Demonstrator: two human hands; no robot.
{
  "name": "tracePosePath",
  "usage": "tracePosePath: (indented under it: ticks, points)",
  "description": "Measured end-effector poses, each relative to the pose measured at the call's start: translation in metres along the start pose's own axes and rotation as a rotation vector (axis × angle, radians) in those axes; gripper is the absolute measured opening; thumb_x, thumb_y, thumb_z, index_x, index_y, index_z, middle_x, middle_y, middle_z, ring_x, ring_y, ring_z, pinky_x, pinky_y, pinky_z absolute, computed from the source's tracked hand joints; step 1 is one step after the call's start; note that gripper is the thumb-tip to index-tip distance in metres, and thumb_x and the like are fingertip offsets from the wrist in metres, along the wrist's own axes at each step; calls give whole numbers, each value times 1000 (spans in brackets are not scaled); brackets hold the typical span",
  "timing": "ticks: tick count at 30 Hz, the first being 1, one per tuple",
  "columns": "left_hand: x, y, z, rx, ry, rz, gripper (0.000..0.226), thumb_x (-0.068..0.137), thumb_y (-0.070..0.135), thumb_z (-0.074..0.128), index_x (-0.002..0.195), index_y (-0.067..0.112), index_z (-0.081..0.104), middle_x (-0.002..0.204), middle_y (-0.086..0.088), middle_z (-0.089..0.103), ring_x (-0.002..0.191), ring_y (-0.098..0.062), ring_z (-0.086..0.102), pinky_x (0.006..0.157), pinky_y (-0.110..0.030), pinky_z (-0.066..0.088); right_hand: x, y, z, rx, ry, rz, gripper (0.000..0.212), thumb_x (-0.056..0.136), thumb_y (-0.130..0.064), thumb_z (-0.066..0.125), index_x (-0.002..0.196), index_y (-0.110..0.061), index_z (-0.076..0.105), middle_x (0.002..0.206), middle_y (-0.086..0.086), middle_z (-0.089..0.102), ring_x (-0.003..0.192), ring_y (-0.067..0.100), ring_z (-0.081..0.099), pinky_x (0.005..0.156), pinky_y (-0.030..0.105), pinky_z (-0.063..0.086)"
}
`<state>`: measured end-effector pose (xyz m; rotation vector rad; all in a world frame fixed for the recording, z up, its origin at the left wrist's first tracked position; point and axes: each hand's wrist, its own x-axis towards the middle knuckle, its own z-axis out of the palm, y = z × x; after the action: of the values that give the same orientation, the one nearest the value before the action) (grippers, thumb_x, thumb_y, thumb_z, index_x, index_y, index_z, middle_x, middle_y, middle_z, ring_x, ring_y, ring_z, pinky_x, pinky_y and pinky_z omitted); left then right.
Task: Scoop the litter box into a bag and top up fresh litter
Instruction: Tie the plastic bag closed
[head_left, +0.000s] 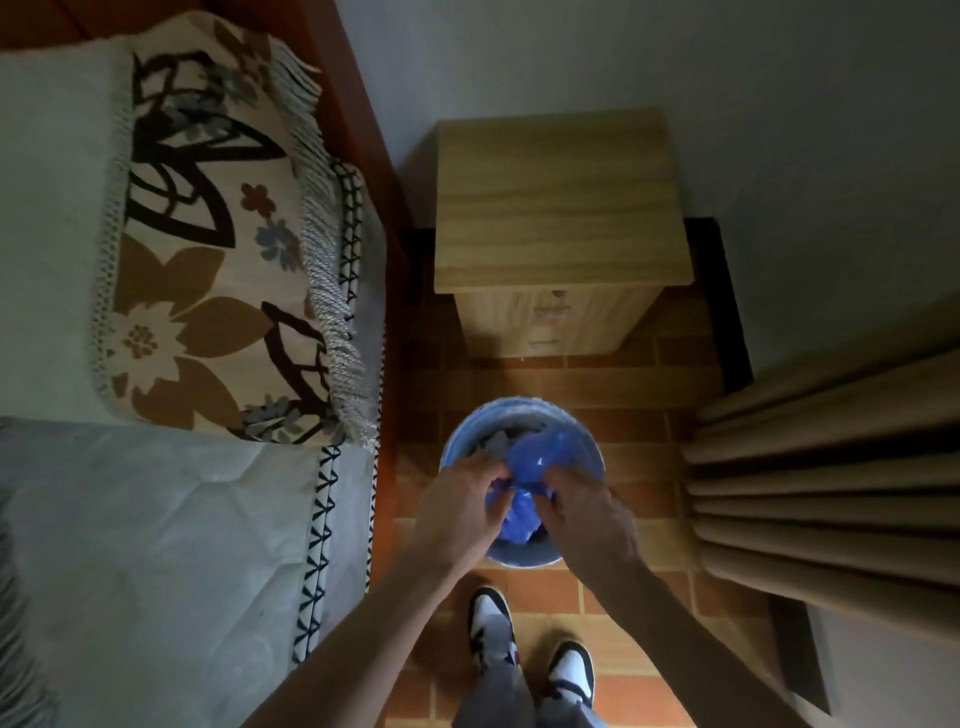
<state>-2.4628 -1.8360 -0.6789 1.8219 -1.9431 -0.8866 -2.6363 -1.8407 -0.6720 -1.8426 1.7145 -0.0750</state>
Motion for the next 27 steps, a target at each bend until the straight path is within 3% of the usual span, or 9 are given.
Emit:
tracePosePath:
  ticks: [3, 7, 13, 17, 20, 23, 27]
  points:
    - [15, -31, 30, 15, 31, -12, 4, 94, 26, 70, 98, 24, 71, 92, 11, 72, 82, -5, 65, 72, -31, 57, 28, 16, 35, -42, -81, 8, 22, 103, -43, 47, 115, -28, 57, 93, -3, 71, 85, 19, 72, 71, 30, 56]
    - [28, -74, 69, 42, 6, -33, 8, 94, 28, 70, 98, 23, 75, 93, 10, 74, 83, -5, 67, 73, -29, 57, 55, 38, 81, -148, -141, -23, 30, 105, -44, 41, 126, -25, 52, 101, 1, 72, 94, 22, 71, 78, 33, 57]
    - [36, -111, 116, 72, -78, -91, 11, 98, 30, 64, 98, 23, 73, 98, 8, 74, 89, -8, 68, 77, -29, 57, 74, 57, 127, -168, -205, 0, 28, 106, -39, 43, 126, -21, 50, 105, 7, 71, 98, 30, 70, 81, 39, 57]
    - [43, -129, 139, 78, -118, -138, 12, 99, 29, 62, 99, 22, 72, 101, 7, 73, 93, -11, 67, 80, -27, 54, 81, 67, 149, -131, -217, 32, 22, 105, -35, 46, 119, -20, 55, 102, 10, 71, 96, 32, 71, 75, 37, 53]
    - [45, -135, 145, 94, -152, -157, 13, 100, 30, 62, 103, 23, 72, 104, 6, 73, 94, -11, 67, 83, -27, 54, 86, 74, 160, -61, -215, 48, 20, 104, -32, 50, 115, -19, 60, 99, 8, 72, 92, 27, 71, 68, 29, 47]
    - [41, -132, 139, 94, -180, -165, 17, 98, 30, 63, 112, 23, 70, 111, 5, 72, 102, -13, 67, 88, -31, 54, 86, 77, 163, 44, -213, 55, 20, 101, -26, 56, 118, -19, 62, 102, 3, 72, 93, 23, 71, 78, 34, 57]
    - [29, -115, 115, 72, -164, -159, 22, 99, 27, 64, 120, 22, 69, 120, 7, 70, 111, -9, 65, 97, -28, 52, 71, 75, 151, 123, -165, 70, 31, 99, -24, 59, 130, -24, 58, 107, -3, 71, 94, 15, 69, 83, 36, 59]
